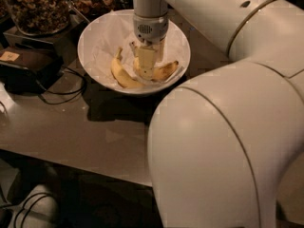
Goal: Pick banana from white bowl
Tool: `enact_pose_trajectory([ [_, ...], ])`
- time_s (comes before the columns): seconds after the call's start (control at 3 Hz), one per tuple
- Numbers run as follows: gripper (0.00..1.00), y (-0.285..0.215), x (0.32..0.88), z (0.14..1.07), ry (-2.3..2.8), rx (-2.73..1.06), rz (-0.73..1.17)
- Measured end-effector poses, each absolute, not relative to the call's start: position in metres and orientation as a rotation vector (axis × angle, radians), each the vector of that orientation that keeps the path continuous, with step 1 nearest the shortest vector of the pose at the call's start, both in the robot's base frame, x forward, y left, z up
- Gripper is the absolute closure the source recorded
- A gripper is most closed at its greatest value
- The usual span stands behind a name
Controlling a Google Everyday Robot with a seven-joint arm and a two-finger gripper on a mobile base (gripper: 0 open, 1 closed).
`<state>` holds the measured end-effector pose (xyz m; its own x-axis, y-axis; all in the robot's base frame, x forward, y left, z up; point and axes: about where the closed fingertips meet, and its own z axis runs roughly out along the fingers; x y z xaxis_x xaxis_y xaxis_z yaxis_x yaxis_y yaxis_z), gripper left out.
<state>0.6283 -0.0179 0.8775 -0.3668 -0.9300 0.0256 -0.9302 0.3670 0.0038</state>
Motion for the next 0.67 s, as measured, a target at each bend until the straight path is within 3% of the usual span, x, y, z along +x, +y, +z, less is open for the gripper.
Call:
enact_pose_trajectory([
  [0.67,0.50,-0.0188,0.6310,0.8720,-2.558,1.753,0.023],
])
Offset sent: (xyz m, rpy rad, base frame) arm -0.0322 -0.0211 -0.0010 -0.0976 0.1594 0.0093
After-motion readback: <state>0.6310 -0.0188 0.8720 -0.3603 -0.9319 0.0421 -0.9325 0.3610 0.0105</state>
